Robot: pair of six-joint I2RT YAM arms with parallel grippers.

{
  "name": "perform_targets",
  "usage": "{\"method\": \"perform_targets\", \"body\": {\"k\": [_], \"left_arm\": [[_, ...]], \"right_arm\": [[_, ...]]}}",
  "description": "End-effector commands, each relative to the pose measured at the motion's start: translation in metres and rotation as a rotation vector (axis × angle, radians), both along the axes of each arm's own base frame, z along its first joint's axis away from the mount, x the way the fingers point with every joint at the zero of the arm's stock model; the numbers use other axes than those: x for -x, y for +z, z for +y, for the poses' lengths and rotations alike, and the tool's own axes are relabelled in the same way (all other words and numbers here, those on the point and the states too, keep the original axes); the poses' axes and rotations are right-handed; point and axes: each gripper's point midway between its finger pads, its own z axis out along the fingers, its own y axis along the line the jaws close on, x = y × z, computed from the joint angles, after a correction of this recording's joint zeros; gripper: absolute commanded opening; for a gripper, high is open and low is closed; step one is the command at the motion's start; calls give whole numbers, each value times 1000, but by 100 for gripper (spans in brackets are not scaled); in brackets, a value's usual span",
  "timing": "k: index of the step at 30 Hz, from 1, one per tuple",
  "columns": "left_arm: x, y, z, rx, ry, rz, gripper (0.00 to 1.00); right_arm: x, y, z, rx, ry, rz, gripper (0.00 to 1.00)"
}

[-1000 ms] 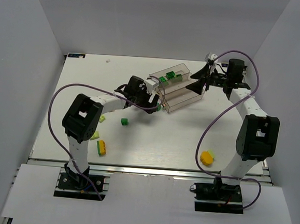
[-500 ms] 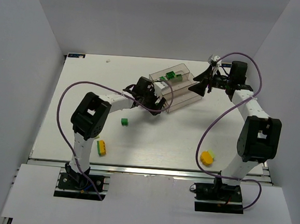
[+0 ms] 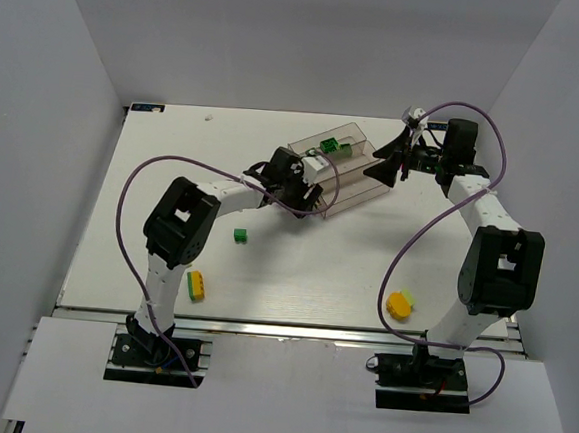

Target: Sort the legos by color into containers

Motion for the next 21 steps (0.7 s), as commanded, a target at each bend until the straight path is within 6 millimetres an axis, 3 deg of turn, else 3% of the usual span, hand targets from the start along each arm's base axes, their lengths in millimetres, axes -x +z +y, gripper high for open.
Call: {"method": "perform_targets", "body": {"k": [1, 15, 21], "left_arm": [[-3, 8, -8, 2, -6, -20, 78], [18, 6, -4, 6, -25, 26, 38], [28, 37, 0, 61, -2, 3, 23]], "right_arm": [[5, 16, 0, -12, 9, -37, 75], [9, 13, 1, -21, 14, -12, 74], [9, 14, 2, -29, 11, 11, 68]]}}
